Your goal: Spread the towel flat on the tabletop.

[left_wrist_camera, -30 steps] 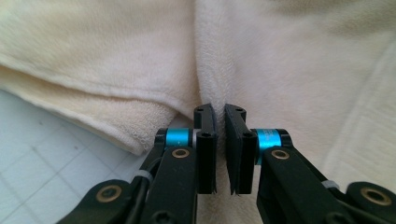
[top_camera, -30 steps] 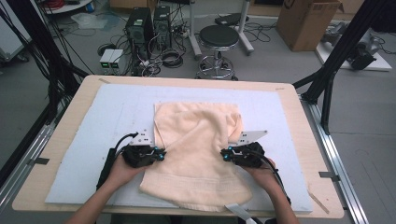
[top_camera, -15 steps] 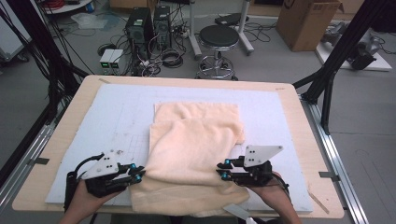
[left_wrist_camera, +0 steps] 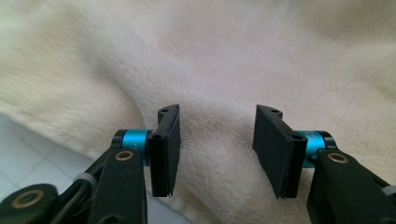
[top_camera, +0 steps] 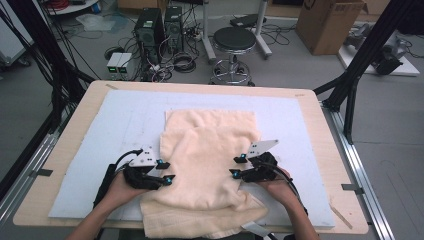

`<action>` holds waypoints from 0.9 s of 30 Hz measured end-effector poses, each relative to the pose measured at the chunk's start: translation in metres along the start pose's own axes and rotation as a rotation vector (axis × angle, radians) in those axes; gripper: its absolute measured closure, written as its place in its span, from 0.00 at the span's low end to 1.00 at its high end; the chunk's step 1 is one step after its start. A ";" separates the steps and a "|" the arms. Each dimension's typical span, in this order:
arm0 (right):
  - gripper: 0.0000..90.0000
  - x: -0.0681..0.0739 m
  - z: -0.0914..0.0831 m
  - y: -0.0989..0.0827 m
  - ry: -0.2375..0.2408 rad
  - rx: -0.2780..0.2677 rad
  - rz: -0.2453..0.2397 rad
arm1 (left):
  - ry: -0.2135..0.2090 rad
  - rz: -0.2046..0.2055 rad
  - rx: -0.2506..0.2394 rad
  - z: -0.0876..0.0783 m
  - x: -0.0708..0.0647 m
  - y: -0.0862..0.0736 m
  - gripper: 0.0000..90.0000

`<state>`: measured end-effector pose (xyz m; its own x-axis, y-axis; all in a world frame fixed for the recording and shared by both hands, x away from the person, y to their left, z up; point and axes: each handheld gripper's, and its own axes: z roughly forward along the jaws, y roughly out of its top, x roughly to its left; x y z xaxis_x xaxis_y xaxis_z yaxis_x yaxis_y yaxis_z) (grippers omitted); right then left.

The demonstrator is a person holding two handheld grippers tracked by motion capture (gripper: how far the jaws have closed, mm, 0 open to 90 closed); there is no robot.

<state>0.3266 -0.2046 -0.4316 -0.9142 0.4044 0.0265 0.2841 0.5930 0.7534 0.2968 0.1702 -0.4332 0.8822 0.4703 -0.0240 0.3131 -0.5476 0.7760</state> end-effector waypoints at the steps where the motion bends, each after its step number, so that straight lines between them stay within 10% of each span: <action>1: 0.67 -0.001 0.003 -0.003 0.001 0.012 -0.004 | -0.005 -0.003 0.017 0.003 0.000 -0.001 0.61; 7: 0.93 0.000 0.005 -0.010 0.033 0.004 0.020 | 0.013 0.020 0.045 0.004 -0.003 -0.001 0.88; 20: 0.85 0.051 -0.051 0.000 0.171 -0.169 -0.064 | -0.138 0.023 -0.133 -0.065 -0.046 -0.015 0.91; 27: 0.69 0.023 -0.046 0.004 0.019 -0.133 -0.042 | -0.008 -0.022 -0.173 -0.044 -0.014 0.000 0.64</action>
<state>0.2939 -0.2248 -0.3976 -0.9302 0.3671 0.0042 0.2056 0.5115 0.8343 0.2692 0.1944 -0.4053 0.8786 0.4752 -0.0468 0.2680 -0.4098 0.8719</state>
